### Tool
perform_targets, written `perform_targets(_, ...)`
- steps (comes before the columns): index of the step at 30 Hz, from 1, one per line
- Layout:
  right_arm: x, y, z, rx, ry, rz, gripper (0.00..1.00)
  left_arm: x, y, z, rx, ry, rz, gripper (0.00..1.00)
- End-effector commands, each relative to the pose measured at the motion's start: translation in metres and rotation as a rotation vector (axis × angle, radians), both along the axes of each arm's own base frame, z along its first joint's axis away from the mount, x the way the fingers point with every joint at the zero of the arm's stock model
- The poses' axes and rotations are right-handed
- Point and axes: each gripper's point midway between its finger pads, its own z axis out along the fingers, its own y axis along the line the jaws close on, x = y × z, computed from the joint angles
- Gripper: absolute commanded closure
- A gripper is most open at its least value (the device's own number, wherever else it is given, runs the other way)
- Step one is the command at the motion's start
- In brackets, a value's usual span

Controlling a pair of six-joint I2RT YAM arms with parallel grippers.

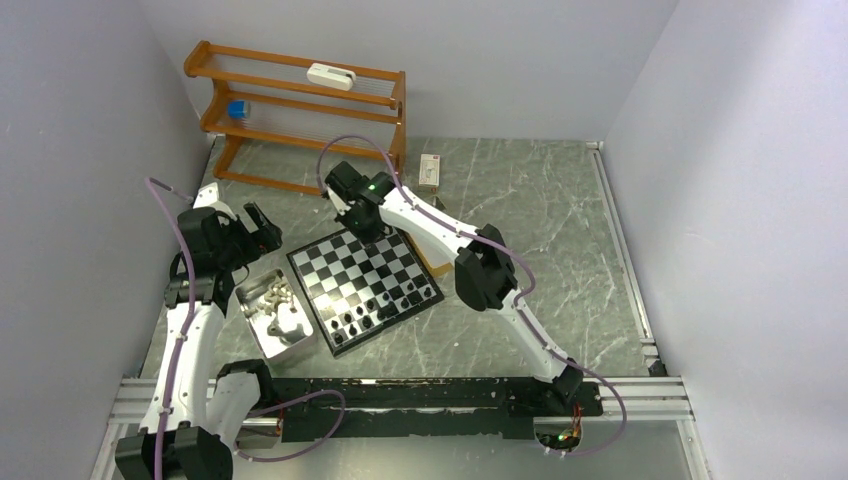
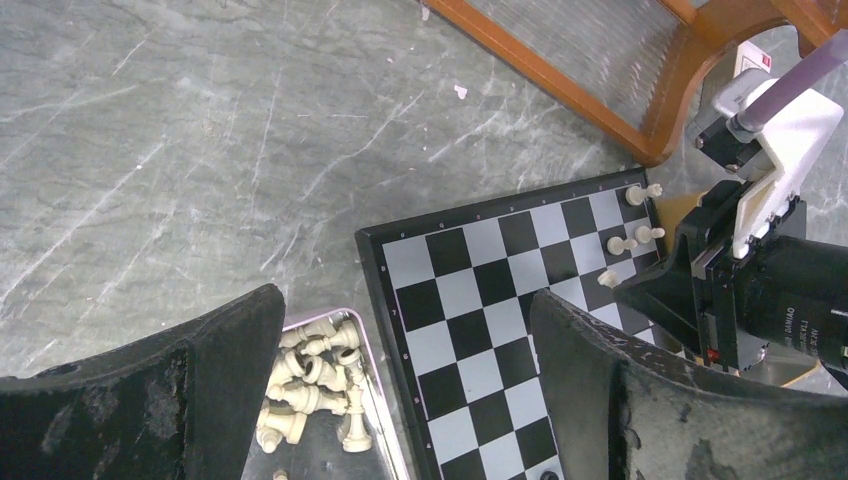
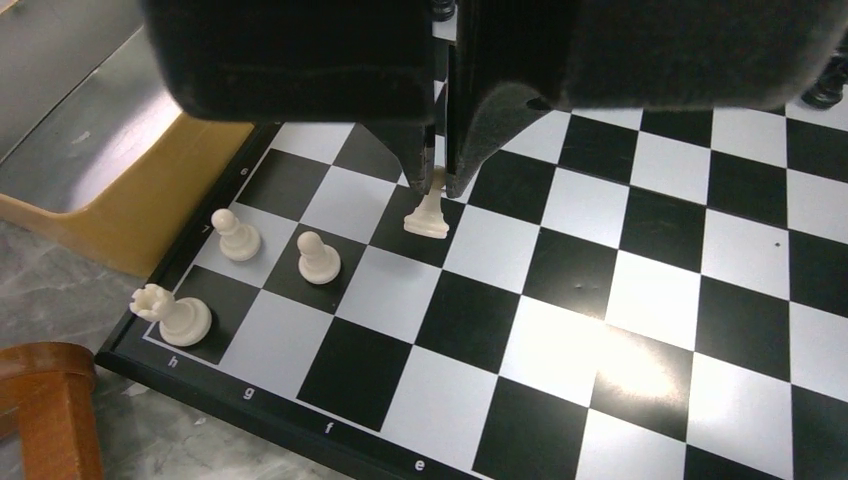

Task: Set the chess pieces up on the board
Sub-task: Place the chess piece on the chessboard.

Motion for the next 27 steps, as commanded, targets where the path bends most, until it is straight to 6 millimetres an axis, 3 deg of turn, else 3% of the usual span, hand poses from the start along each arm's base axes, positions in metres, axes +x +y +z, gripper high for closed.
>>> perform_targets(1, 0.010, -0.004, -0.003, -0.017, -0.021, -0.006, 0.94, 0.002, 0.003, 0.008, 0.016, -0.033, 0.014, 0.03)
perform_targets(12, 0.010, -0.001, -0.019, -0.002, 0.018, 0.003, 0.90, 0.002, 0.004, 0.008, 0.018, -0.033, 0.020, 0.03)
perform_targets(27, 0.026, 0.003, -0.016, 0.016, -0.033, -0.022, 0.76, 0.002, 0.003, 0.008, 0.014, -0.035, 0.018, 0.03)
